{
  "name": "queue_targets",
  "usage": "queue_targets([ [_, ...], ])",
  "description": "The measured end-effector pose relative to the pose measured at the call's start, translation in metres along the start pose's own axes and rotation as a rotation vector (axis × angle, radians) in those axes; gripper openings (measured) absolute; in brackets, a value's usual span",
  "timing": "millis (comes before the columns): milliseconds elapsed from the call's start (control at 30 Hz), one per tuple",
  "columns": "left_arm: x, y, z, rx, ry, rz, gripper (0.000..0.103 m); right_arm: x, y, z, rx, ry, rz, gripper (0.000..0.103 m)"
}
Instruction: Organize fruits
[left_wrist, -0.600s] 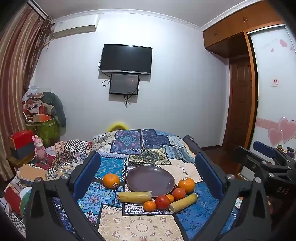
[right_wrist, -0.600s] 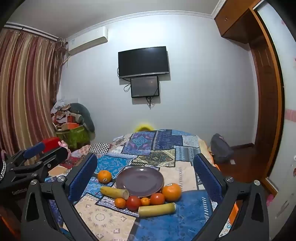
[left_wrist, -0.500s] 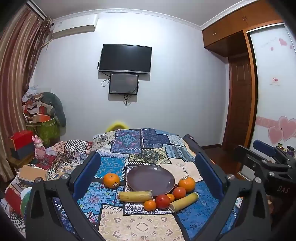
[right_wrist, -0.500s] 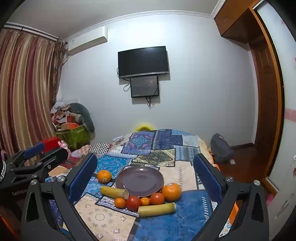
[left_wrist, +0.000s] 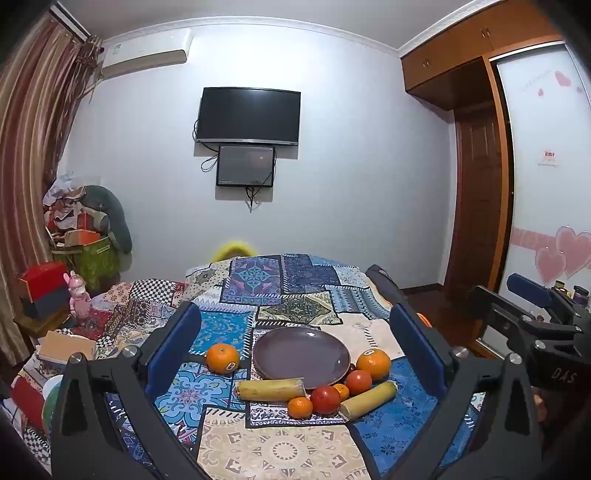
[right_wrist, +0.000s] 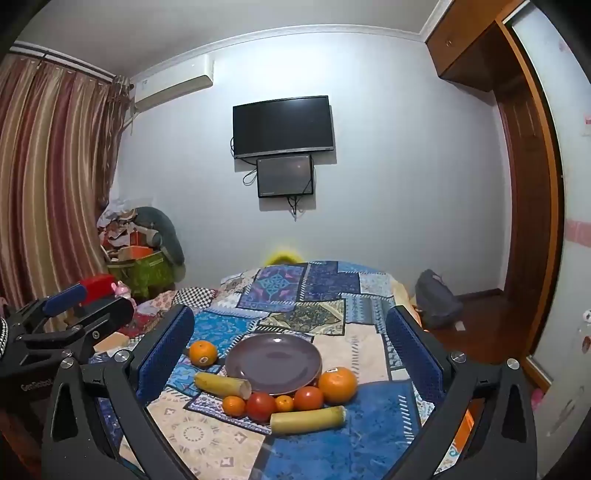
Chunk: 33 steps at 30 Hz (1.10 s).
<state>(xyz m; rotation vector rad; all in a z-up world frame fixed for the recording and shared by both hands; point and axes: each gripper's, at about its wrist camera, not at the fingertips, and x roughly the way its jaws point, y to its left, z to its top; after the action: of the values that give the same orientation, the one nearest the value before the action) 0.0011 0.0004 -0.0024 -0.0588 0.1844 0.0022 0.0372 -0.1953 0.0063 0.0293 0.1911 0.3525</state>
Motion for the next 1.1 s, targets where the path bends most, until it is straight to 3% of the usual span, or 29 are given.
queue_targets([
  [1100,0.0,-0.0008,0.0007,-0.005,0.005,0.013,0.103,-0.0003,0.0073,-0.0067,-0.022,0.003,-0.008,0.103],
])
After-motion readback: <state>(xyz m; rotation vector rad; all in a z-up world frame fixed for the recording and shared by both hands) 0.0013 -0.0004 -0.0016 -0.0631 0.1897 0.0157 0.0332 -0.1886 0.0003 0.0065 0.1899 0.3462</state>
